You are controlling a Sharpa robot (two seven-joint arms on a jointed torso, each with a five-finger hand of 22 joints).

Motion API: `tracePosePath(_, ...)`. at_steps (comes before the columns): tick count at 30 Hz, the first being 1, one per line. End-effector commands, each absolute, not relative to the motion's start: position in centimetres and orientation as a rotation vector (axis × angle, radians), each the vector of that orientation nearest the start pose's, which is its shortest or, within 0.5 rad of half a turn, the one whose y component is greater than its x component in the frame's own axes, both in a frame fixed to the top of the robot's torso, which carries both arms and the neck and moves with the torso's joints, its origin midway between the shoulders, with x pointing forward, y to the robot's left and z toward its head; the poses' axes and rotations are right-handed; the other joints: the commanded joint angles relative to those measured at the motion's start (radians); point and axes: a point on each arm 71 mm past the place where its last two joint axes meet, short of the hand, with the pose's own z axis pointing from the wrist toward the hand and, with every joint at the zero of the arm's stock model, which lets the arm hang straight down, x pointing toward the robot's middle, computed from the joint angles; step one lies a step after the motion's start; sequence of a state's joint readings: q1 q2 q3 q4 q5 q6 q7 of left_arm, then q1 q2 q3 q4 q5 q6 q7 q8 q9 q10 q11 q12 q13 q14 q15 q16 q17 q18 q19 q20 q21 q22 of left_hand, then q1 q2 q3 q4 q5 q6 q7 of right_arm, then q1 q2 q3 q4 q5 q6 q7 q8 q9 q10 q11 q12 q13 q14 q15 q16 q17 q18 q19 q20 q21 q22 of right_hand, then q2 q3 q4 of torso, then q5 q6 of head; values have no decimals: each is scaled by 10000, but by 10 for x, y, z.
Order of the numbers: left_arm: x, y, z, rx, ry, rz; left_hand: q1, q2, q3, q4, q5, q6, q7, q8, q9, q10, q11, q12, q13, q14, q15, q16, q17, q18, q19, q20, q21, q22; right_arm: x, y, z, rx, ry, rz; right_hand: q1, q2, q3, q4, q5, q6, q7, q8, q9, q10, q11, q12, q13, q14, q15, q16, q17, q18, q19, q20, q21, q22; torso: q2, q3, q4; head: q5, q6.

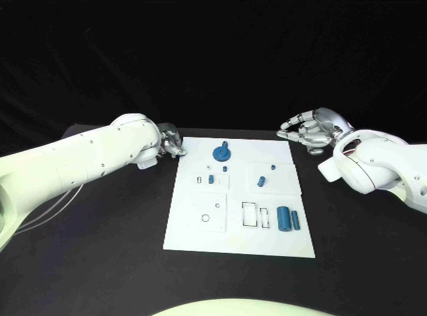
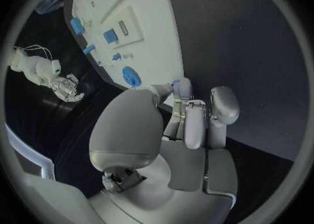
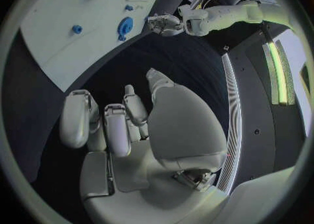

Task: Assemble the parts on the task board

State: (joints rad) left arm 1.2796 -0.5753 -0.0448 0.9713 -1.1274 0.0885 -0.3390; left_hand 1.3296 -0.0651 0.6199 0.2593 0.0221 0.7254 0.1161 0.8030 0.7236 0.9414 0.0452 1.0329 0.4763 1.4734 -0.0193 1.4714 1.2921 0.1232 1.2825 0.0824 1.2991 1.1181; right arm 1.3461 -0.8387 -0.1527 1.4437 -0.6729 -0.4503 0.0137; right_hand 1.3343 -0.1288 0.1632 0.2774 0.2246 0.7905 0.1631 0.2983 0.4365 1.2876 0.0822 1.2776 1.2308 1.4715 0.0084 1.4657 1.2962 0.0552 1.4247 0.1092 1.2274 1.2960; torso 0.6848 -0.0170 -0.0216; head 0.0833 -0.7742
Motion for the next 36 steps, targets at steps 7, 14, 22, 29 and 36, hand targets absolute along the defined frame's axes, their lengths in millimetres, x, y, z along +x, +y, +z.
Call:
tracePosePath(7,581,244,-205,-2965,20994,-3315,-110,264,1241,-75,272,-19,63,-374,-1042,-79,36,-38,-49,136,44,44,870,-177,-2,19,-77,-89,516,-236,-158,5603,16257,9099,-324,-24,102,84,166,-62,-8,245,124,-106,-44,-71,-39,477,-74,-159,760,230,-91,-44,-173,893,7,-4,-2,7,10)
tracePosePath(14,581,248,-202,-3211,20941,-3421,-237,286,1575,-162,272,-38,80,-373,-1040,-100,49,-24,-43,135,54,46,869,-179,5,28,-70,-73,517,-236,-158,5605,16258,9097,-324,-24,102,84,166,-62,-8,245,124,-106,-44,-71,-39,477,-74,-159,760,230,-91,-44,-173,893,1,-5,0,17,31)
tracePosePath(22,582,253,-201,-3382,21061,-3478,-350,252,1764,-231,271,-34,88,-357,-1030,-101,57,1,-34,123,61,32,838,-179,8,35,-67,-67,517,-236,-159,5609,16261,9093,-324,-24,102,84,166,-62,-8,245,124,-106,-44,-71,-39,477,-74,-159,760,230,-91,-44,-173,893,8,-6,2,27,37)
tracePosePath(29,582,253,-201,-3393,21205,-3535,-420,195,1813,-260,270,-31,91,-345,-1023,-100,60,14,-29,114,64,23,818,-178,5,38,-70,-69,517,-236,-159,5610,16265,9091,-324,-24,102,84,166,-62,-8,245,124,-106,-44,-71,-39,477,-74,-159,760,230,-91,-44,-173,893,5,-7,4,36,19)
tracePosePath(36,582,253,-202,-3463,21237,-3491,-558,107,1855,-271,270,-21,94,-326,-1013,-95,65,31,-23,110,68,18,807,-175,-4,42,-78,-79,517,-236,-159,5610,16262,9088,-342,-29,104,90,199,-75,-9,273,121,-101,-46,-68,-39,480,-76,-162,764,229,-85,-47,-180,893,6,-3,0,48,10)
